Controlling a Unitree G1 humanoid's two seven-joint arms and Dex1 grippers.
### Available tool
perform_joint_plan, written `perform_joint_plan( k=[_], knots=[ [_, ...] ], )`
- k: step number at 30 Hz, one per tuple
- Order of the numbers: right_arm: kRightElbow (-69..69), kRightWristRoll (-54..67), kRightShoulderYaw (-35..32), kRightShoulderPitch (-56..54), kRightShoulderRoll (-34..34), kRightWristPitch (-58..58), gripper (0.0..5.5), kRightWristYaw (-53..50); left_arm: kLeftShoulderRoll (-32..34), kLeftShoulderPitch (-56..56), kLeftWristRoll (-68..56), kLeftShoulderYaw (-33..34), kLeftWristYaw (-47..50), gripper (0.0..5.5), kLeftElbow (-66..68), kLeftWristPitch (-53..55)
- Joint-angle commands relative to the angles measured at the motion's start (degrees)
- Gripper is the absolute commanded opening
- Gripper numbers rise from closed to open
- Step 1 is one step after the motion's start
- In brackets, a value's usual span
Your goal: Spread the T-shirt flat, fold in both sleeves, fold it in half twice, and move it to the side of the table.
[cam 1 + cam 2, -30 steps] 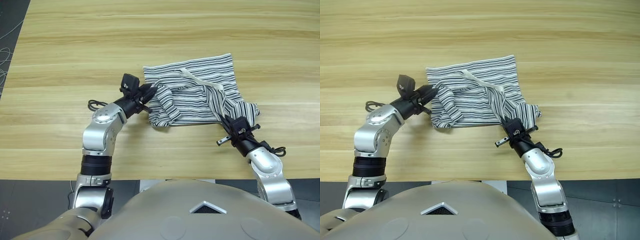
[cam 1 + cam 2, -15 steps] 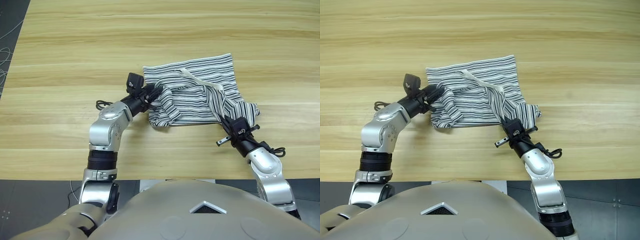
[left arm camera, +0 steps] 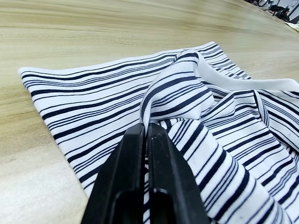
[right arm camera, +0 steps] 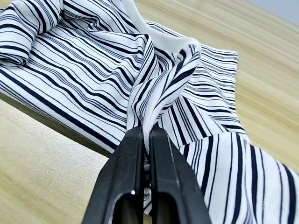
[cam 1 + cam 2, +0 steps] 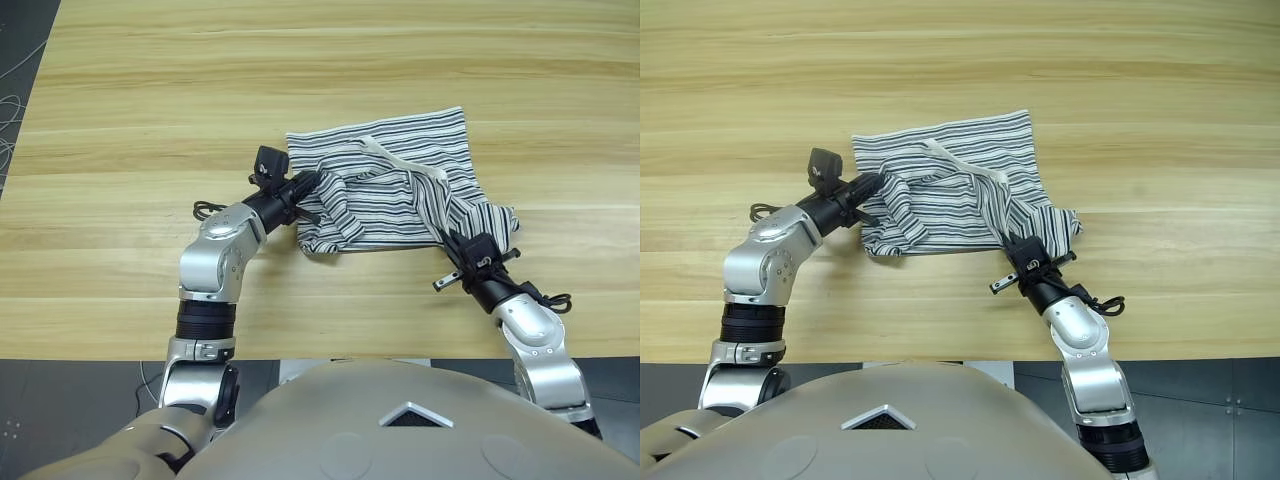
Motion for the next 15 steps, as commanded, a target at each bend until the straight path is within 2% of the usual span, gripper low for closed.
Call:
perform_joint_plan(
  k=[1,4,8,11,15],
  knots=[
    [0.4,1.4,-1.6,-1.7,-0.6,-0.5,0.1,1.2,1.6,-1.3,2.6,-0.9,-0.1,0.14,1.0,-1.9],
    [2.1,3.0,-6.0,-6.1,-3.5,-0.6,0.1,3.5,3.9,-3.9,6.7,-2.0,-0.4,0.14,3.3,-7.0],
    [9.7,3.3,-11.7,-17.8,-10.1,-1.3,0.1,7.2,6.5,-12.0,10.3,-0.2,0.2,0.14,12.2,-12.9],
    [13.5,4.8,-12.7,-23.5,-13.2,-1.7,0.1,11.3,7.7,-16.1,9.7,1.2,-1.4,0.14,13.6,-14.2],
    [15.9,8.4,-11.1,-22.2,-16.8,-1.5,0.1,20.5,7.5,-14.2,5.5,0.1,-7.9,0.14,9.0,-11.3]
  ],
)
